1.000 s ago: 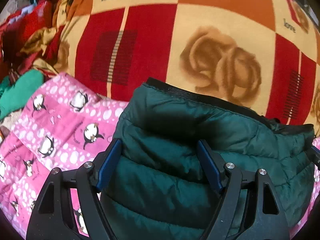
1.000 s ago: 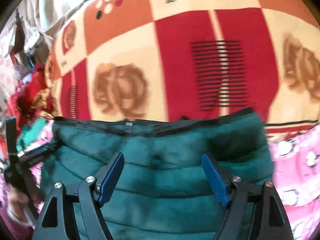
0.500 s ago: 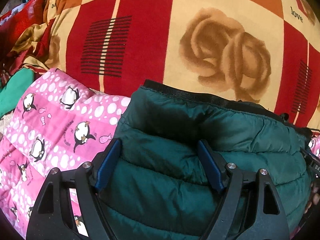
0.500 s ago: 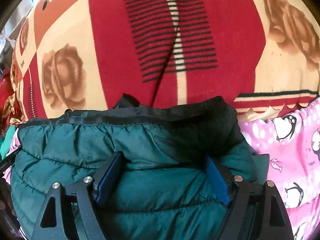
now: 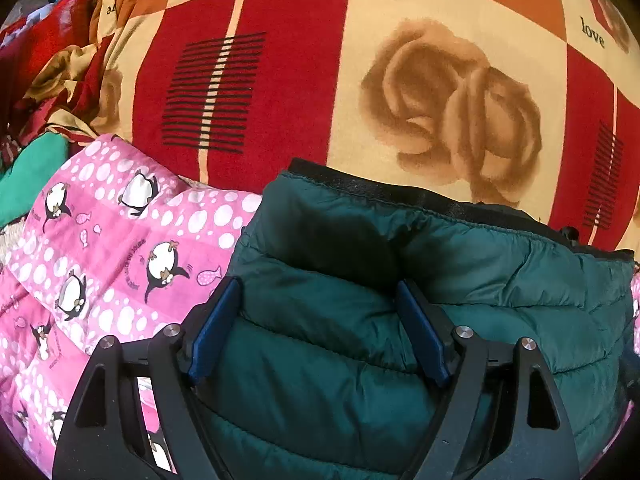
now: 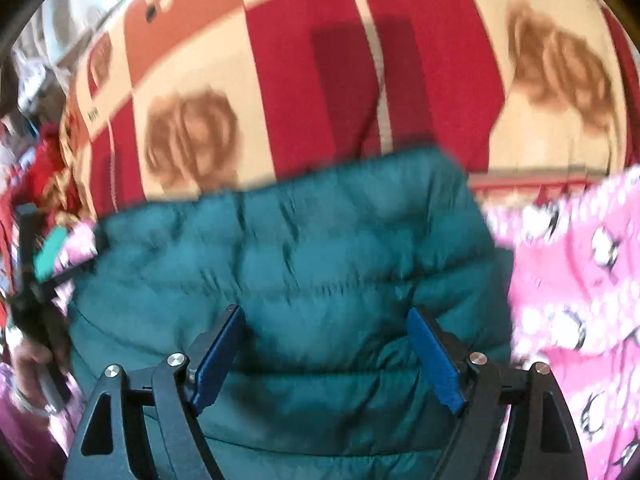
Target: Fold large clothes
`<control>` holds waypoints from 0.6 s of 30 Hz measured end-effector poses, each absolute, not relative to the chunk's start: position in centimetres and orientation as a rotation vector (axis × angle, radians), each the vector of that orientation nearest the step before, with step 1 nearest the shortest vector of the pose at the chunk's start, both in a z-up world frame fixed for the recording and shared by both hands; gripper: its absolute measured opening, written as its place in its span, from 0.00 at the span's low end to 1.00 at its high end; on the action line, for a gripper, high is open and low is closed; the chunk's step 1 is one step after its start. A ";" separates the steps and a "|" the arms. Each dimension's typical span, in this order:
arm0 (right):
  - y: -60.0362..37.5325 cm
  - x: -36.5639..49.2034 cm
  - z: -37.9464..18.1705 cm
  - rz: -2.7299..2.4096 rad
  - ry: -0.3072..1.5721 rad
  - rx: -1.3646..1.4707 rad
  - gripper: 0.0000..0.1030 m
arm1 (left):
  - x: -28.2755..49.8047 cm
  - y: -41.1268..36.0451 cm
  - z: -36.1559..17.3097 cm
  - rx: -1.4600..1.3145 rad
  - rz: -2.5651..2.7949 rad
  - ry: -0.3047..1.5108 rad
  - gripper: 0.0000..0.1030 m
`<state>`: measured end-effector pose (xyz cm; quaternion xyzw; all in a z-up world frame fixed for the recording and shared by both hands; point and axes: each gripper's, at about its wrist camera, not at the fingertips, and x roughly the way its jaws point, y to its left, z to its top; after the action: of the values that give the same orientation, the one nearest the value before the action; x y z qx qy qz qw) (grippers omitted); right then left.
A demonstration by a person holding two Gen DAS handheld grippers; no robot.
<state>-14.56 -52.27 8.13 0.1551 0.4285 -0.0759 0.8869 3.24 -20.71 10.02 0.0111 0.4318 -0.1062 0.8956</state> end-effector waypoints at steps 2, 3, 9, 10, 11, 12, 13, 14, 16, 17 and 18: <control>-52.3 -14.8 7.0 -0.157 0.867 0.319 0.88 | 3.1 -20.8 10.1 0.030 -0.219 0.892 0.78; -52.2 -14.8 6.7 -0.145 0.858 0.327 0.98 | 3.0 -20.8 10.2 0.032 -0.218 0.893 0.78; -51.2 -13.5 6.3 -0.147 0.929 0.289 1.00 | 1.6 -19.6 11.5 0.003 -0.220 0.887 0.78; -51.1 -13.4 6.5 -0.142 0.942 0.285 1.00 | 1.2 -19.3 11.8 0.001 -0.224 0.887 0.78; -51.2 -13.6 6.7 -0.143 0.947 0.285 1.00 | 0.7 -19.1 12.2 -0.001 -0.230 0.882 0.78; -51.1 -13.9 7.2 -0.144 0.952 0.290 1.00 | 0.2 -18.8 12.5 -0.001 -0.237 0.876 0.78; -50.9 -14.1 7.7 -0.140 0.942 0.296 1.00 | -0.3 -18.6 12.8 0.000 -0.244 0.869 0.78; -50.9 -14.7 8.3 -0.134 0.922 0.306 1.00 | -0.8 -18.4 13.1 -0.002 -0.250 0.862 0.78; -50.8 -15.5 9.1 -0.138 0.887 0.328 1.00 | -1.7 -17.9 13.7 -0.007 -0.259 0.848 0.78; -50.8 -15.7 9.2 -0.151 0.891 0.336 1.00 | -2.1 -17.8 13.9 -0.008 -0.262 0.843 0.78; -50.8 -15.8 9.1 -0.158 0.912 0.347 1.00 | -2.5 -17.6 14.2 -0.008 -0.268 0.839 0.78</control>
<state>-15.81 -50.81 9.14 0.1666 0.4375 -0.0759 0.8804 -2.47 -17.61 14.19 -0.0037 0.4062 -0.1298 0.9045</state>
